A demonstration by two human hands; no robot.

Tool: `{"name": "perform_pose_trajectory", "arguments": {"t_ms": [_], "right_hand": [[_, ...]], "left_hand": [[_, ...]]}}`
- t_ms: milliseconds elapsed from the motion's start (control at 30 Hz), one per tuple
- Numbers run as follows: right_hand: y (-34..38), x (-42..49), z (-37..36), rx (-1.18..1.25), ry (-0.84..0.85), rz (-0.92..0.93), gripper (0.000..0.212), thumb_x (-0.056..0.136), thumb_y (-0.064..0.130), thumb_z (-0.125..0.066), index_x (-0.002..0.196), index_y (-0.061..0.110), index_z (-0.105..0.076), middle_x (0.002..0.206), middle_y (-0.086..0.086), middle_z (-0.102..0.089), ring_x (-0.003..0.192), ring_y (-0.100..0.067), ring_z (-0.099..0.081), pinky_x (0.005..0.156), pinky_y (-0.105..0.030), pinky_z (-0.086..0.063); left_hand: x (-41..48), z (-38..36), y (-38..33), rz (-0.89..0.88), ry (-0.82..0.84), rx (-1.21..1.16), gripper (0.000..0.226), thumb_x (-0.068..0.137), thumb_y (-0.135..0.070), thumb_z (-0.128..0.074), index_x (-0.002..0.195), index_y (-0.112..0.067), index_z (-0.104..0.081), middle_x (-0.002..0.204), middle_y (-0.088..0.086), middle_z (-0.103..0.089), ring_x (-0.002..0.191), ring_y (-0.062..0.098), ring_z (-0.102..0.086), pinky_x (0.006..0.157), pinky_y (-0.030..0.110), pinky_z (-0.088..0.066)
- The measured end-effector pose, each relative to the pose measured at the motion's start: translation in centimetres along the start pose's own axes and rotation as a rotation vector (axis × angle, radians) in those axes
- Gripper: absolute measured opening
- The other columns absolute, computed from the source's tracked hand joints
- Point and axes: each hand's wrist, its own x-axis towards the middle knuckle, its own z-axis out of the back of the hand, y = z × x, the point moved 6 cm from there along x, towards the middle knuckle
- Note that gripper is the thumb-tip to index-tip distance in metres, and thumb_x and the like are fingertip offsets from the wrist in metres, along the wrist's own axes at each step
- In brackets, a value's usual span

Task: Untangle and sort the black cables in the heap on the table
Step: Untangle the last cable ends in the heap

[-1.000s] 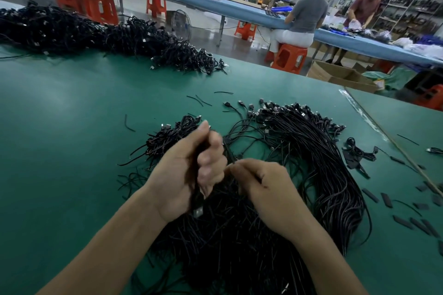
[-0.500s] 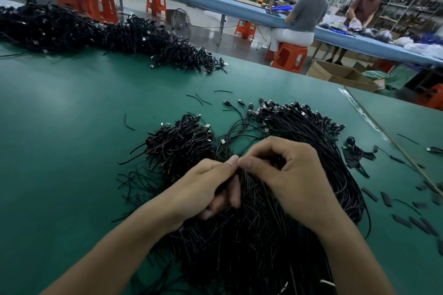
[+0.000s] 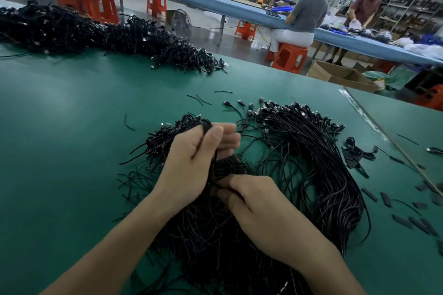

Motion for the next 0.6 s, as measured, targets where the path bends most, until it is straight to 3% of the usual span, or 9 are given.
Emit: {"name": "perform_pose_trajectory", "arguments": {"t_ms": [100,167,267,400,533,600], "right_hand": [[0.6,-0.3,1.8,-0.084,-0.091,0.087,0.019,0.098,0.037,-0.05,0.084,0.028,-0.06,0.077,0.014,-0.057,0.072,-0.006,-0.056,0.066,-0.034,-0.049],[0.3,-0.3,3.2,-0.096,-0.19,0.117,0.015,0.095,0.036,-0.059,0.085,0.029,-0.068,0.077,0.015,-0.061,0.076,-0.004,-0.059,0.069,-0.032,-0.05],[-0.3,-0.2,4.3,0.038,-0.29,0.125,0.008,0.089,0.033,-0.07,0.083,0.03,-0.075,0.076,0.015,-0.07,0.074,-0.007,-0.066,0.067,-0.028,-0.053],[-0.9,0.1,4.5,0.267,-0.345,0.146,0.007,0.088,0.026,-0.072,0.09,0.032,-0.076,0.082,0.017,-0.073,0.077,-0.005,-0.069,0.068,-0.014,-0.05],[-0.7,0.7,4.0,0.61,-0.233,0.201,0.016,0.089,0.018,-0.07,0.096,0.029,-0.078,0.091,0.007,-0.076,0.087,-0.007,-0.071,0.077,-0.017,-0.053],[-0.7,0.8,4.0,0.641,-0.238,0.206,0.016,0.09,0.013,-0.069,0.096,0.026,-0.077,0.088,0.002,-0.076,0.084,-0.011,-0.072,0.078,-0.022,-0.055]], "left_hand": [[-0.4,-0.6,0.4,0.016,0.155,0.369,0.031,0.103,-0.028,-0.045,0.093,-0.018,-0.073,0.081,-0.006,-0.074,0.076,0.005,-0.07,0.07,0.022,-0.056],[-1.0,-1.6,1.0,0.124,0.327,0.394,0.045,0.103,-0.038,-0.04,0.071,-0.021,-0.067,0.062,-0.004,-0.066,0.056,0.01,-0.061,0.056,0.026,-0.049],[-1.7,-2.1,1.5,0.328,0.403,0.268,0.062,0.099,-0.054,-0.032,0.054,-0.021,-0.058,0.044,-0.002,-0.049,0.039,0.014,-0.045,0.045,0.022,-0.036],[-2.3,-2.0,1.5,0.48,0.543,0.09,0.062,0.093,-0.065,-0.033,0.05,-0.022,-0.041,0.043,-0.004,-0.031,0.035,0.01,-0.029,0.04,0.018,-0.027],[-2.4,-1.8,0.9,0.486,0.624,-0.2,0.054,0.093,-0.059,-0.042,0.053,-0.023,-0.039,0.045,-0.002,-0.041,0.04,0.013,-0.044,0.042,0.018,-0.036],[-2.2,-1.9,1.1,0.471,0.6,-0.231,0.053,0.095,-0.054,-0.042,0.052,-0.022,-0.041,0.051,0.002,-0.049,0.048,0.016,-0.054,0.047,0.021,-0.043]]}}
